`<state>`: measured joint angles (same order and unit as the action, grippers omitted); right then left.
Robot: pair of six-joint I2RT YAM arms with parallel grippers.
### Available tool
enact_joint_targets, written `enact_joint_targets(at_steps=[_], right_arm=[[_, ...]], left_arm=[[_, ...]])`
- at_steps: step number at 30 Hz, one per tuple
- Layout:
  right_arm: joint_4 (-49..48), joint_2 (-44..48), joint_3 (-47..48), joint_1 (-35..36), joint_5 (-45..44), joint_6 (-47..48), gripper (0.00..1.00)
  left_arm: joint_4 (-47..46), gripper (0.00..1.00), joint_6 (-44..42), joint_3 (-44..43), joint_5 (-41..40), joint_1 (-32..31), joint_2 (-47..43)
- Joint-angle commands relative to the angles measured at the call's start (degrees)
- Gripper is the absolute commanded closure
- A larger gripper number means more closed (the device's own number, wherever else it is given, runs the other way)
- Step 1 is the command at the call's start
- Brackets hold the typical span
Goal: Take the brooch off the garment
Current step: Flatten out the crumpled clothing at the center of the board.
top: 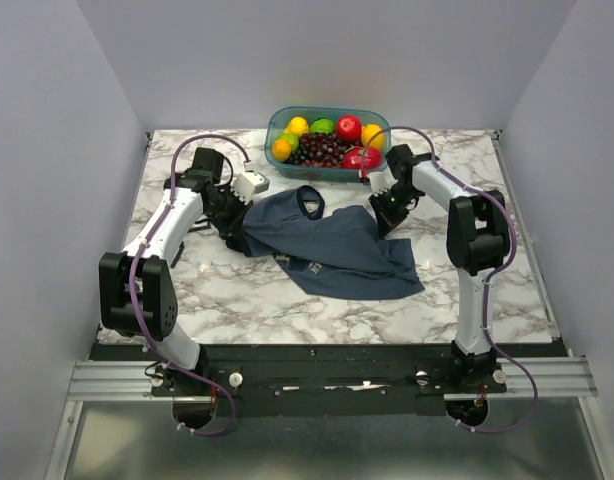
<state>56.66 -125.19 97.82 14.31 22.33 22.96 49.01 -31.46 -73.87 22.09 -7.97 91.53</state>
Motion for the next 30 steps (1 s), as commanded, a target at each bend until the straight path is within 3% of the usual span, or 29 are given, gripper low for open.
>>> enact_joint_targets(at_steps=[1, 4, 10, 17, 24, 27, 30], right_arm=[[-0.2, 3.2, 4.4, -2.0, -0.2, 0.9, 0.99], [-0.7, 8.1, 8.7, -6.0, 1.2, 1.3, 0.99], [0.3, 13.4, 24.0, -16.1, 14.7, -2.7, 0.99], [-3.6, 19.7, 32.9, -21.3, 18.0, -9.1, 0.99], [-17.0, 31.1, 32.6, -22.9, 15.6, -15.7, 0.99], [-22.7, 36.0, 31.2, -23.2, 10.3, -17.0, 0.99], [-28.1, 42.8, 27.8, -24.0, 4.0, -18.6, 0.99]], left_arm=[[1.1, 1.0, -0.9, -3.6, 0.2, 0.0, 0.4], [0.8, 1.0, -2.1, -5.6, -0.5, 0.1, -0.6], [-0.2, 1.0, -2.7, -13.6, -1.3, 0.1, -0.5], [1.1, 1.0, -1.7, -32.8, -2.7, 0.2, 1.1], [0.6, 1.0, 0.7, -52.2, -1.3, 0.0, 1.5], [-2.7, 1.0, 0.1, -53.8, -2.4, -1.3, -1.4], [-8.0, 1.0, -2.9, -49.7, -5.0, -4.2, -6.7]])
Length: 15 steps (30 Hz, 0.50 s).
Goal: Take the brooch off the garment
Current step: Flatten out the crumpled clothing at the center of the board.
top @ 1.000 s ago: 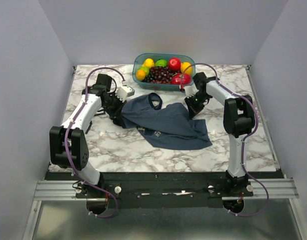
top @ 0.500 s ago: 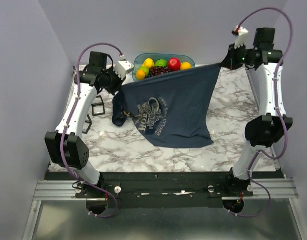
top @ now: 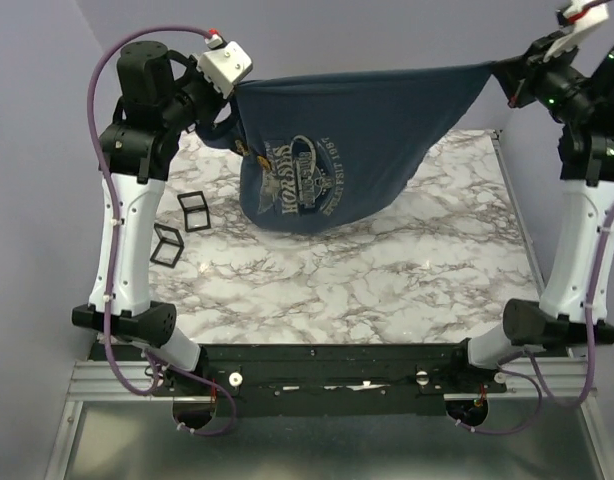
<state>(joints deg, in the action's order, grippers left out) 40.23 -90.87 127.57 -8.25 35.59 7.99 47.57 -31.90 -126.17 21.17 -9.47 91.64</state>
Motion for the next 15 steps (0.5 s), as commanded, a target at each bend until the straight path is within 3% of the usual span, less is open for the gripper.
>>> enact_joint_targets(at_steps=[1, 6, 15], right_arm=[[-12.4, 11.1, -2.3, -1.6, -10.6, -3.7, 0.99], [-13.7, 18.5, -3.6, -1.7, -15.7, -0.7, 0.99], [-9.6, 33.9, -7.9, -1.8, -16.4, 0.3, 0.99]], left_arm=[[-7.9, 1.0, -4.6, 3.8, -4.7, -4.5, -8.0], [-9.9, 1.0, -10.3, 7.3, -8.2, -8.2, -13.1], [-8.4, 1.0, -1.9, 7.2, -0.1, -8.4, -21.2]])
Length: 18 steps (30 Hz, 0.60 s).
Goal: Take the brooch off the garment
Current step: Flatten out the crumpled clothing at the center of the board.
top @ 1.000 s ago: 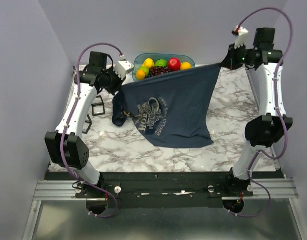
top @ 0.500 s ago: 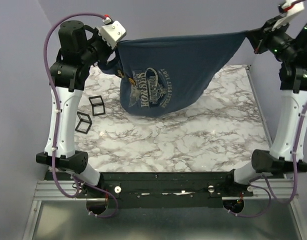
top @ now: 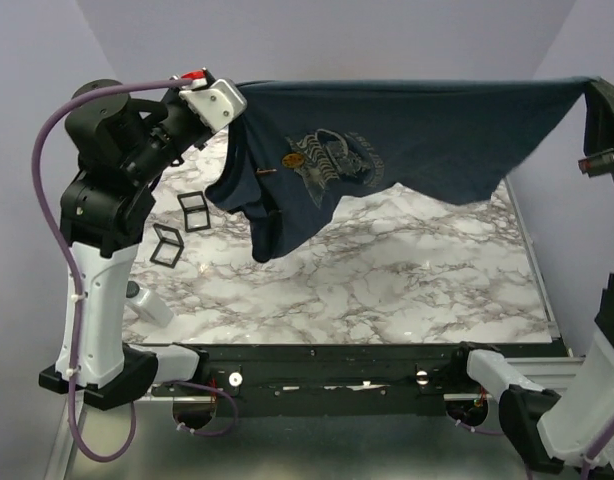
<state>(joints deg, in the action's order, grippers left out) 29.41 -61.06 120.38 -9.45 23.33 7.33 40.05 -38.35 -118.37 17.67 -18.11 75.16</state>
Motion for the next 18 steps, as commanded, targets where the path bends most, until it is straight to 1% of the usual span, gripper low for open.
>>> enact_joint_targets(at_steps=[1, 2, 3, 4, 6, 8, 10, 11, 12, 14, 15, 17, 18], right_arm=[[1.7, 4.6, 0.6, -0.6, -4.5, 0.8, 0.99], [2.4, 4.8, 2.6, -0.6, -5.1, 0.8, 0.99], [4.1, 4.7, 4.5, -0.7, -5.2, 0.8, 0.99], [4.6, 4.4, 7.8, -0.8, -5.4, 0.8, 0.99], [5.7, 4.3, 9.5, -0.9, -6.2, 1.2, 0.99], [5.7, 5.1, 8.3, -0.9, -7.0, 1.9, 0.99], [5.4, 6.1, 4.8, -0.9, -7.7, 2.4, 0.99], [4.9, 7.6, -0.1, -0.9, -8.3, 2.8, 0.99], [3.7, 8.2, -2.9, -0.9, -8.5, 3.2, 0.99], [2.2, 9.7, -9.4, -0.9, -8.3, 5.3, 0.99], [0.8, 10.9, -15.5, -0.9, -8.2, 6.1, 0.99], [-0.6, 11.7, -22.4, -0.9, -7.4, 8.2, 0.99], [-2.1, 12.2, -29.2, -0.9, -7.1, 8.7, 1.0]], left_arm=[[-0.6, 1.0, 6.1, -1.2, 4.9, 0.3, -5.8], [-0.2, 1.0, 8.1, -2.3, 6.9, 0.3, -6.1], [0.2, 1.0, 10.8, -5.2, 11.2, 0.3, -6.0], [0.3, 1.0, 14.7, -6.5, 12.8, 0.3, -5.8], [0.2, 1.0, 17.5, -9.1, 14.9, 0.3, -5.5], [0.3, 1.0, 18.7, -9.2, 14.8, 0.3, -5.1], [0.4, 1.0, 17.7, -4.7, 13.5, 0.3, -5.7], [0.4, 1.0, 16.6, -2.5, 13.0, 0.3, -5.8], [-0.1, 1.0, 15.8, 2.9, 12.4, 0.3, -6.2], [-1.5, 1.0, 14.7, 9.0, 10.6, 0.3, -6.8], [-2.9, 1.0, 14.2, 15.1, 10.4, 0.3, -6.9], [-4.5, 1.0, 13.4, 21.0, 9.9, 0.3, -6.3], [-6.3, 1.0, 12.8, 26.4, 9.9, 0.3, -5.8]])
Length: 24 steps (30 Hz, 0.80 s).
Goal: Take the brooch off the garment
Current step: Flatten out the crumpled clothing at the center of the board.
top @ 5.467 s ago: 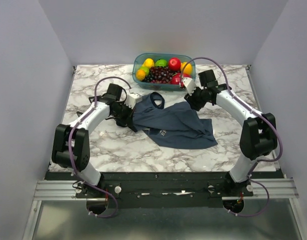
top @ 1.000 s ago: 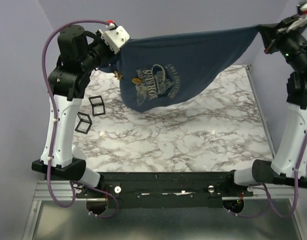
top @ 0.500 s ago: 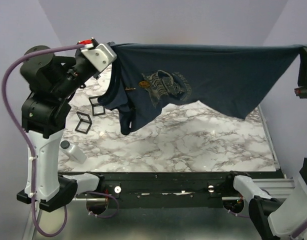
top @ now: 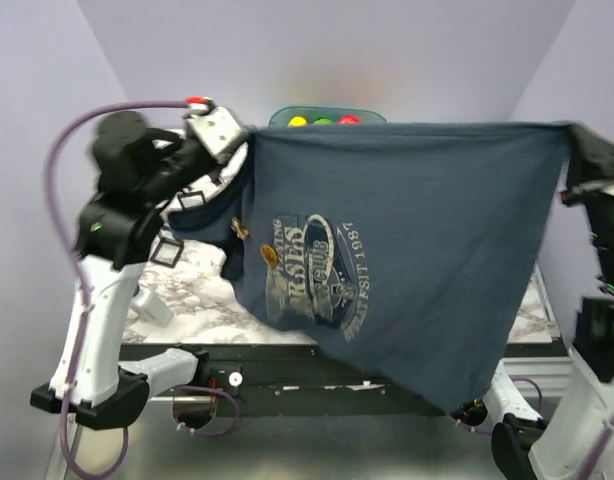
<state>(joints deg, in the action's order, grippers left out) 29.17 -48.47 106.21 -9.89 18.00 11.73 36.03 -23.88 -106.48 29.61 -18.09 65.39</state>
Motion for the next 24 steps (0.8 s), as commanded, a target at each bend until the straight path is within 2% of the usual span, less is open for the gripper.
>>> enact_joint_targets(at_steps=[1, 3, 4, 6, 7, 9, 10, 11, 12, 14, 15, 17, 18, 19, 20, 22, 24], right_arm=[[-2.9, -0.4, -18.5, -0.5, -1.6, 4.8, 1.0], [-6.6, -0.7, -26.0, -0.5, -1.1, 7.0, 0.99], [-7.9, -2.5, -32.3, -0.5, -1.6, 7.3, 1.0], [-11.4, -5.4, -38.4, -0.5, -2.8, 8.2, 1.0], [-12.5, -9.8, -40.4, -0.5, -3.1, 8.7, 0.99], [-17.4, -15.0, -44.9, -0.5, -4.2, 9.5, 1.0], [-18.7, -17.9, -45.0, -0.5, -4.7, 9.8, 1.0], [-19.3, -24.6, -42.9, -0.5, -5.7, 10.0, 0.99], [-19.5, -27.7, -40.8, -0.5, -6.5, 9.0, 1.0], [-20.9, -34.6, -37.7, -0.4, -7.7, 7.7, 1.0], [-21.7, -36.2, -34.4, -0.4, -7.4, 7.4, 1.0], [-21.2, -39.8, -30.4, -0.2, -7.4, 7.3, 0.9], [-20.4, -42.6, -27.3, -0.1, -8.5, 7.3, 0.87], [-20.1, -43.4, -25.8, -0.1, -9.1, 7.1, 0.84], [-19.9, -43.8, -24.9, -0.1, -9.5, 7.0, 0.68], [-17.8, -42.9, -23.8, 0.0, -7.6, 8.1, 0.58], [-15.5, -40.9, -25.2, 1.2, -4.7, 12.1, 0.54]], left_arm=[[-3.1, 1.0, -2.3, 17.1, -1.7, 0.2, 5.7], [-6.7, 1.0, -3.0, 24.0, -1.0, 0.2, 8.2], [-8.1, 1.0, -3.3, 25.8, -1.0, 0.2, 11.7], [-10.7, 1.0, -3.7, 28.3, -0.8, 0.2, 16.4], [-10.6, 1.0, -3.8, 27.8, -0.7, 0.2, 22.4], [-8.5, 1.0, -3.7, 22.7, -1.6, 0.2, 29.0], [-7.0, 1.0, -3.4, 20.1, -2.2, 0.2, 35.9], [-5.5, 1.0, -2.5, 17.1, -3.0, 0.2, 39.1], [-3.2, 0.94, -1.9, 11.5, -5.0, 0.2, 42.0], [-2.4, 0.9, -0.7, 7.6, -6.7, 0.2, 47.7], [-2.3, 0.87, -0.6, 5.7, -7.3, 0.2, 48.5], [-2.9, 0.79, -0.3, 5.4, -8.5, 0.2, 48.9], [-3.6, 0.69, 0.6, 6.4, -8.9, 0.2, 48.4], [-3.6, 0.68, 0.8, 7.2, -9.5, 0.2, 46.6], [-3.6, 0.65, 0.9, 8.1, -9.6, 0.3, 45.5], [-4.1, 0.57, 2.0, 12.9, -9.6, 0.7, 40.2], [-5.2, 0.51, 2.3, 19.8, -9.2, 1.0, 36.0]])
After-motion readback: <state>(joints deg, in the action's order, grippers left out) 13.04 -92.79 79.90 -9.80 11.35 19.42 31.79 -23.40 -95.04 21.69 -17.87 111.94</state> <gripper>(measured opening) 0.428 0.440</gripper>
